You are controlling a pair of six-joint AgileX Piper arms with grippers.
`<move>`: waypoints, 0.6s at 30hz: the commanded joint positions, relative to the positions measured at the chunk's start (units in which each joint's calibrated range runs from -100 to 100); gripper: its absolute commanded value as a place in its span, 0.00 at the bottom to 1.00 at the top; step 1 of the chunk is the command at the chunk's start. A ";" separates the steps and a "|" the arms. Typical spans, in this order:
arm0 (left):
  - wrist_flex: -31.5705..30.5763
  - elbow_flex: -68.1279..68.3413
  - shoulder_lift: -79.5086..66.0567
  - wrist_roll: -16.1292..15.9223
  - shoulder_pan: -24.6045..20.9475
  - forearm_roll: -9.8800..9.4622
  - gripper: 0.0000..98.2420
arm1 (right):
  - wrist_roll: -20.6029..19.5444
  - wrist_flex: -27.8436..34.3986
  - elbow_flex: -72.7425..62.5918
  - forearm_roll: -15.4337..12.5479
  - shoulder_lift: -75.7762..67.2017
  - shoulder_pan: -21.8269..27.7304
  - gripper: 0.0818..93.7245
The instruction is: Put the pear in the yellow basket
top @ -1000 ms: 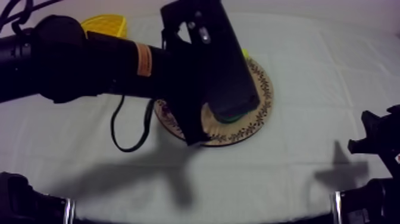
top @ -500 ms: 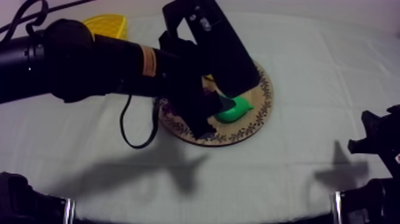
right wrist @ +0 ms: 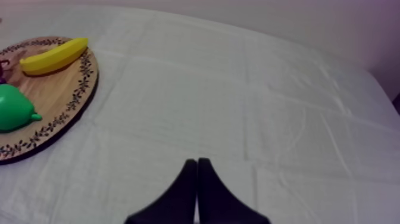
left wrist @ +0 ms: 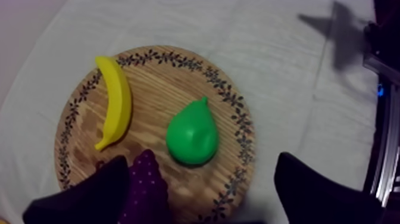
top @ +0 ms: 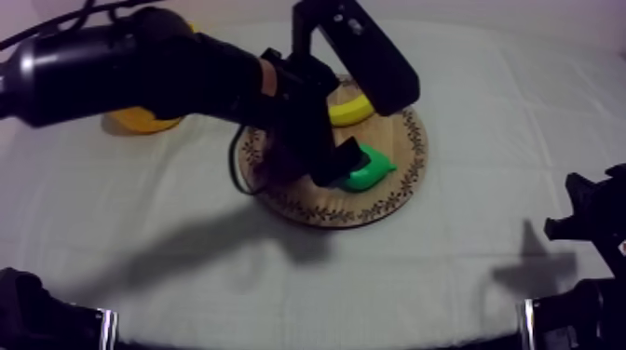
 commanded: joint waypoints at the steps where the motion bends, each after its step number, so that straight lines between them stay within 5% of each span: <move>1: 4.76 -5.29 5.76 0.32 -0.22 -0.45 0.94 | 0.01 -0.02 0.03 -0.01 0.01 0.00 0.00; 18: 37.24 -35.25 30.94 4.60 0.72 -4.41 0.93 | 0.02 -0.02 0.03 -0.01 0.01 0.00 0.00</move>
